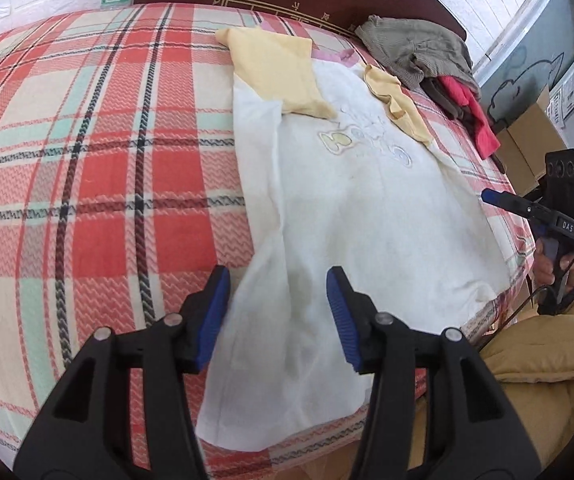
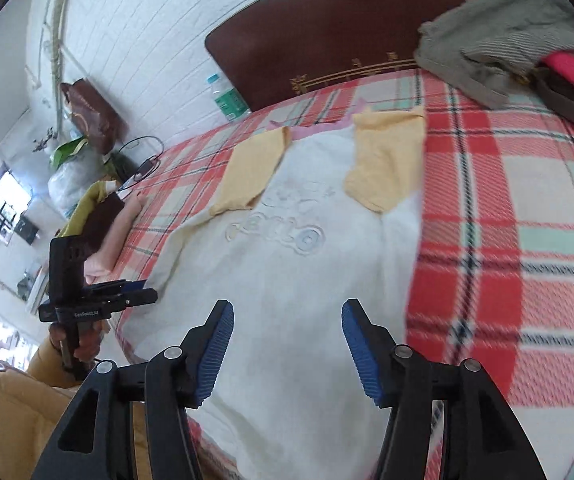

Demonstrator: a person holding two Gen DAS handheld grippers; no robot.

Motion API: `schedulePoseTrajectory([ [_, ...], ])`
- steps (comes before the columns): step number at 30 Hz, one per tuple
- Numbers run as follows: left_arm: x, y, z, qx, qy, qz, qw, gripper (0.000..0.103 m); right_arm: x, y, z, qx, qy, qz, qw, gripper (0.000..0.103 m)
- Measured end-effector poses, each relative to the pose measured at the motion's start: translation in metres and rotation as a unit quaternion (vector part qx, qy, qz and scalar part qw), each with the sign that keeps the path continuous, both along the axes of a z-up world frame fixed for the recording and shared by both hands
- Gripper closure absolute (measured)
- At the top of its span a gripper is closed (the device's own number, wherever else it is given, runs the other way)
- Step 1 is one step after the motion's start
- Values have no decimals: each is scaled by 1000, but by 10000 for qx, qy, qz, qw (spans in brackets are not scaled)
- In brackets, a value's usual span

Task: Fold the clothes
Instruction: 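Move both grippers to the hem of the T-shirt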

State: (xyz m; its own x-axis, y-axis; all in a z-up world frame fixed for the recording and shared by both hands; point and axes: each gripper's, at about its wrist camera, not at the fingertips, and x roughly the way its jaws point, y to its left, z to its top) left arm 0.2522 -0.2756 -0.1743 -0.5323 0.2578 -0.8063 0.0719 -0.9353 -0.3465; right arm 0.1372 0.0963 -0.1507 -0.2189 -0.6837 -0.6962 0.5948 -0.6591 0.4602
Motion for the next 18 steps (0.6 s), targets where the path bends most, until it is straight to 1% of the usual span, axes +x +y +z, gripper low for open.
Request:
schedulePoseTrajectory([
  [3, 8, 5, 0, -104, -49, -17, 9999, 51, 8, 26, -3, 131, -36, -272, 9995, 42],
  [5, 14, 6, 0, -149, -83, 3, 9999, 51, 13, 37, -7, 200, -67, -351, 9992, 30],
  [8, 22, 7, 0, -171, -129, 66, 9997, 51, 20, 52, -12, 304, -119, -431, 9985, 29],
  [10, 26, 9, 1, -208, -167, 77, 9996, 51, 27, 54, -17, 363, -153, -338, 9987, 29],
  [15, 35, 16, 0, -318, -273, 25, 9991, 50, 48, 44, -25, 413, -198, 57, 9989, 29],
  [18, 39, 17, 0, -243, -292, 41, 9993, 50, 56, 38, -31, 440, -218, 162, 9987, 29],
])
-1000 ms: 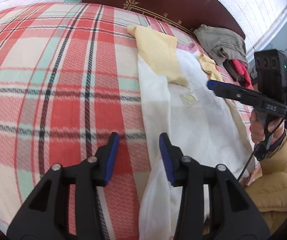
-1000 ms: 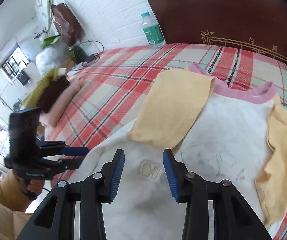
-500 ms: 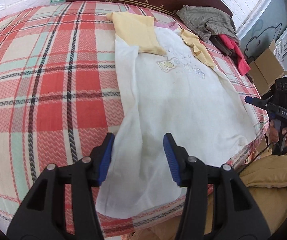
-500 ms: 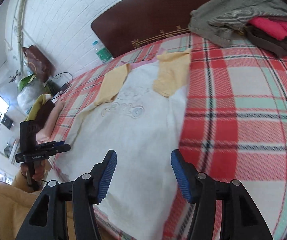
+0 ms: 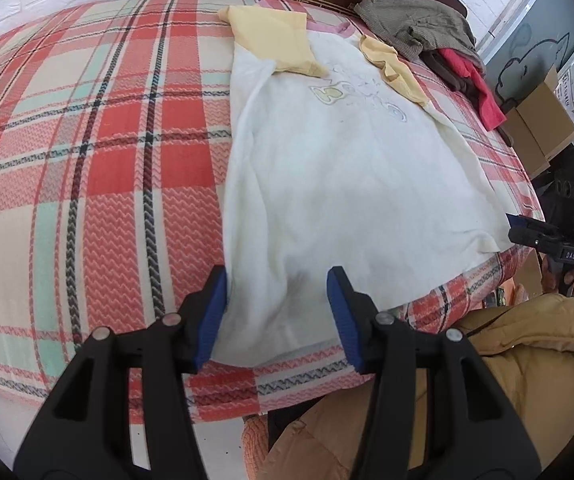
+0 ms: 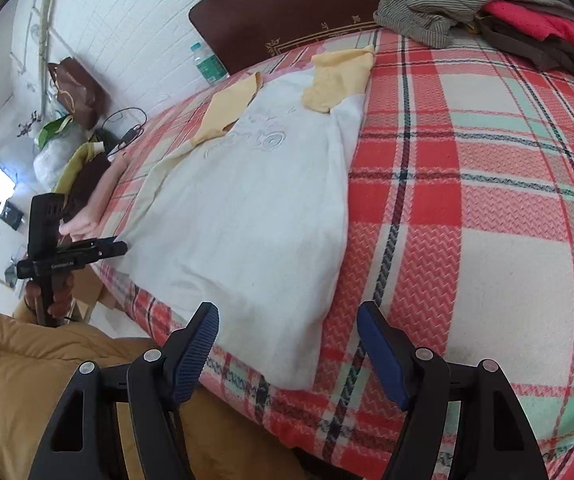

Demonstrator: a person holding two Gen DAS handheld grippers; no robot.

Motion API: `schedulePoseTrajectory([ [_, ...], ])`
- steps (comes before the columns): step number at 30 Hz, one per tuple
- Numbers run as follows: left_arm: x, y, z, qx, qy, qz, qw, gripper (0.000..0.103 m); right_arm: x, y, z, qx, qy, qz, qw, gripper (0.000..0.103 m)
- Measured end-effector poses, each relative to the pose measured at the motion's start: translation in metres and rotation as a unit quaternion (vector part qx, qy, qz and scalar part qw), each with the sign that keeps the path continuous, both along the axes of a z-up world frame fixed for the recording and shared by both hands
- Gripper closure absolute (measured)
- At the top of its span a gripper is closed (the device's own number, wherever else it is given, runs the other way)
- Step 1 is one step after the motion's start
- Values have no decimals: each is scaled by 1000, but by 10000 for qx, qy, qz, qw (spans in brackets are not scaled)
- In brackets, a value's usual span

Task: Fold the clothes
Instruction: 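Move both grippers to the hem of the T-shirt, then grasp the hem with both grippers and fold it up toward the collar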

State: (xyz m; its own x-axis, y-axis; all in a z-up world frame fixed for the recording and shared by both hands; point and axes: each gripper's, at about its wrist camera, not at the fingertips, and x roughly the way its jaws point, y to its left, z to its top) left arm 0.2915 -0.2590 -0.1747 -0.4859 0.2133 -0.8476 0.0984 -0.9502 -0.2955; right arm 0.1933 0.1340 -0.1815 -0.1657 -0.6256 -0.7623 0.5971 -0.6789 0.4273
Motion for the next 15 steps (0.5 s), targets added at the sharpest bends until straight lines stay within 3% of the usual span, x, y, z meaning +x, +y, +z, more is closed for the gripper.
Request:
schedulePoseTrajectory([
  [3, 2, -1, -1, 62, -29, 60, 10000, 50, 0, -2, -1, -71, -34, -44, 10000, 29],
  [5, 2, 0, -1, 24, -58, 85, 9999, 51, 1, -3, -2, -70, -35, -3, 10000, 42],
  [7, 2, 0, -1, -50, -100, 129, 9999, 58, 3, -7, -4, -14, -26, -7, 10000, 50],
  [11, 2, -7, -2, -80, -239, 356, 9990, 79, 0, -7, -9, 77, -43, -162, 9998, 89],
  [15, 3, -9, 1, 9, -296, 420, 9987, 90, -3, -2, -4, -160, -155, -244, 9995, 94],
])
